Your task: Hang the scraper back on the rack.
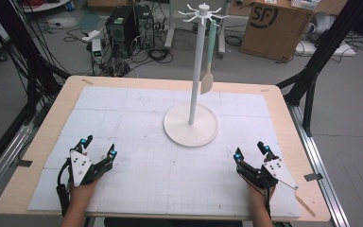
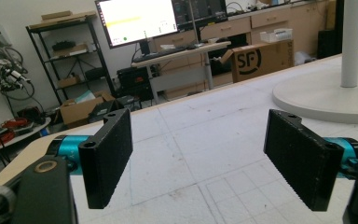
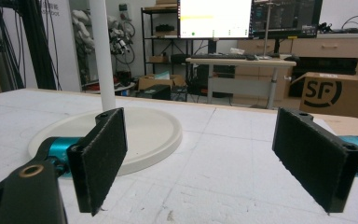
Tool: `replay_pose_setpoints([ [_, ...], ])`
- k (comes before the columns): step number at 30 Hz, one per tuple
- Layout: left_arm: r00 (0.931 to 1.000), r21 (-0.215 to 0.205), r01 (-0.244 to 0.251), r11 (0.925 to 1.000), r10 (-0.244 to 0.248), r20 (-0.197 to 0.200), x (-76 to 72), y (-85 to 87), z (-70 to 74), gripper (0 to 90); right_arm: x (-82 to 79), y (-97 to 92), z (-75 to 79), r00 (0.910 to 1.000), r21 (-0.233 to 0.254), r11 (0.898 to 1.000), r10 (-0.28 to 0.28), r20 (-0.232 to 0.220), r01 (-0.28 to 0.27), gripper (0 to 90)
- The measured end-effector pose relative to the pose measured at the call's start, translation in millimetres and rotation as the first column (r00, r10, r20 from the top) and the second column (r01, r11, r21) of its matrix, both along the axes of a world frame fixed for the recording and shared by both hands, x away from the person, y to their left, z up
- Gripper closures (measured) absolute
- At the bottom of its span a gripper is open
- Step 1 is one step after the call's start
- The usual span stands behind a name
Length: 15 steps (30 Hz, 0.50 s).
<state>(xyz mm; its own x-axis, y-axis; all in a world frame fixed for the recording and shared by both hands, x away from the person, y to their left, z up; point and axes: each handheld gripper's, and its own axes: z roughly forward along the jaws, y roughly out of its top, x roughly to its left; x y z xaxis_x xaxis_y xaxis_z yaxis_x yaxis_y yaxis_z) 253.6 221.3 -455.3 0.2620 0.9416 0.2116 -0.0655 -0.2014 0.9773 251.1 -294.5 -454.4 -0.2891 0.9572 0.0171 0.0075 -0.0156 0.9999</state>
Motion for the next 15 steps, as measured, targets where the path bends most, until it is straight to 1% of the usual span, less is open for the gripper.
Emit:
replay_pose_setpoints([
  [7,0.9999,0.009,0.001,1.0000,-0.001,0.013,-1.2,-0.7,-0.5,24.0,1.1,0.4,0.5,1.0000,-0.011,1.000,-0.002,-0.007,0.002,17.8],
  [15,1.0000,0.007,-0.001,1.0000,0.001,0.005,-0.6,-0.3,-0.2,24.3,0.5,1.1,0.4,1.0000,-0.012,1.000,0.003,-0.008,-0.003,17.8],
])
